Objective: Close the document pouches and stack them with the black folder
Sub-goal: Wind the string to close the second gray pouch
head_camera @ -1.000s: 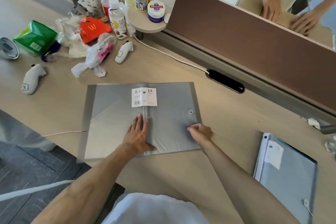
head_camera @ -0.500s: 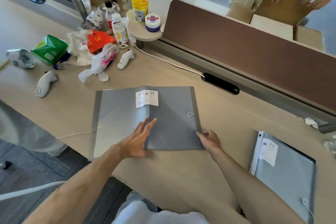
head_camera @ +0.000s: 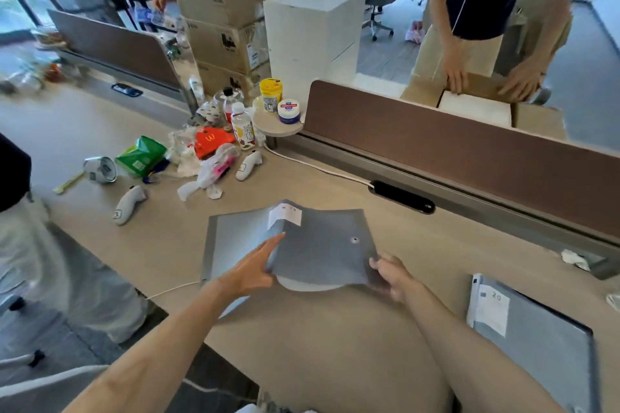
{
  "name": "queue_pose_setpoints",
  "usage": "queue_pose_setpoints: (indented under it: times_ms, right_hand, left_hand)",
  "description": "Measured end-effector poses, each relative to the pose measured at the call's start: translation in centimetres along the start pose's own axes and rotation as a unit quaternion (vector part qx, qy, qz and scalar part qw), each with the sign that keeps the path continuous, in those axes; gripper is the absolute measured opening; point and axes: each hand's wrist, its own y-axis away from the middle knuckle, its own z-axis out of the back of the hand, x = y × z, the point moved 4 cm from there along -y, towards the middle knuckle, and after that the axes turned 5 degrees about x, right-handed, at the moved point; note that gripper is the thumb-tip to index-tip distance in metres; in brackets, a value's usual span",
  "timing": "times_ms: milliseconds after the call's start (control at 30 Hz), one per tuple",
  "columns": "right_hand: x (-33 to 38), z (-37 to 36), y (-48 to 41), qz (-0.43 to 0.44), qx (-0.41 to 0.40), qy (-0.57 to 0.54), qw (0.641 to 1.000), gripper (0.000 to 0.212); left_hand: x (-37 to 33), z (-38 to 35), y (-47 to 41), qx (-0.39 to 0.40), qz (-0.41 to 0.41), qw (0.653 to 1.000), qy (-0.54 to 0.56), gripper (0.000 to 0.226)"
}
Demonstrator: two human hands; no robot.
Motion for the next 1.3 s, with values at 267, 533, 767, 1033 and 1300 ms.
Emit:
queue_pose_setpoints:
  times_ms: [267, 533, 767, 1033, 1300]
  right_hand:
    - [3.0, 5.2, 3.1, 0.111, -0.028, -0.066, 0.991, 0.042]
    - [5.1, 9.1, 6.1, 0.195, 0.079, -0.184, 0.96, 0.038]
    - [5.7, 8.8, 8.4, 0.239, -0.096, 0.119, 0.959, 0.021]
    - [-1.2, 4.2, 4.2, 0.078, 0.068, -0.114, 0.988, 0.04]
    - [-0.5, 1.5, 0.4, 0.111, -0.125, -0.109, 0.98, 0.022]
  left_hand:
    - [-6.6, -1.0, 0.5, 0.024, 0.006, 0.974, 0.225, 0.079]
    - [-13.2, -0.4, -1.0, -0.027, 0.011, 0.824, 0.566, 0.044]
    - [-12.7, -0.5, -0.9, -0.101, 0.031, 0.771, 0.628, 0.032]
    - [-7.7, -2.6, -1.2, -0.035, 0.027, 0.77, 0.637, 0.032]
    - [0.9, -0.8, -3.3, -0.02, 0.09, 0.778, 0.622, 0.034]
